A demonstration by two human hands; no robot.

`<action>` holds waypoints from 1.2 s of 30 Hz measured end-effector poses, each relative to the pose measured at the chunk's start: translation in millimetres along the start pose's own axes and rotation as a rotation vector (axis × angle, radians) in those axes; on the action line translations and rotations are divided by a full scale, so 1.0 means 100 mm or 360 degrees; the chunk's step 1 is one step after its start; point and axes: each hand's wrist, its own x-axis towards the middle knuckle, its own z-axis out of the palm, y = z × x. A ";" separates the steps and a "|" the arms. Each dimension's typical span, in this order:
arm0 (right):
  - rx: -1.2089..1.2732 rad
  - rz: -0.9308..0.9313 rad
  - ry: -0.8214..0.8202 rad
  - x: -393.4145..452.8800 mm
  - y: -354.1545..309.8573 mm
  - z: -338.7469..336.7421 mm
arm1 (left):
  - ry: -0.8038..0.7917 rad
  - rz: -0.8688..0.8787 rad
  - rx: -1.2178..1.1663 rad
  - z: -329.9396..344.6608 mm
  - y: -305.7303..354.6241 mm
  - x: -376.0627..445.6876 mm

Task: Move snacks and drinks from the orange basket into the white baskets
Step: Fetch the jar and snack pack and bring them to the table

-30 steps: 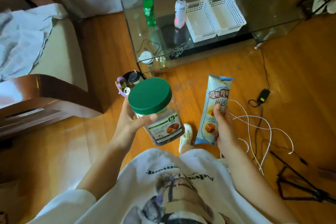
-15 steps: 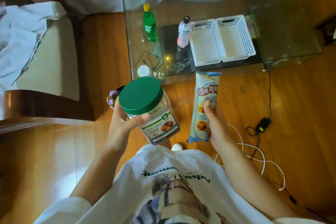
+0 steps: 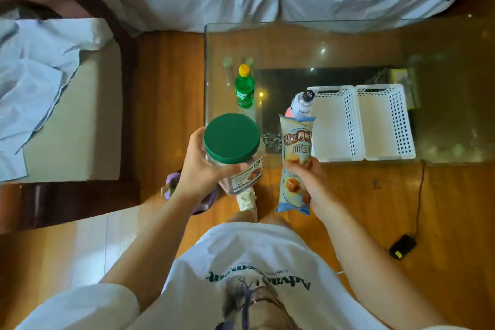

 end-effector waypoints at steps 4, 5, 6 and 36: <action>-0.0316 0.0262 -0.0048 0.57 -0.08 0.10 | 0.0033 -0.0075 0.0034 0.08 -0.25 0.67; -0.0400 0.0302 -0.0050 0.72 -0.08 0.12 | 0.0048 -0.0093 0.0074 0.11 -0.33 0.82; -0.0468 0.0332 -0.0040 0.87 -0.08 0.14 | 0.0061 -0.0110 0.0123 0.14 -0.43 0.96; -0.1218 0.0198 0.0217 3.25 0.26 0.77 | 0.0183 -0.0260 0.0014 0.24 -1.97 1.83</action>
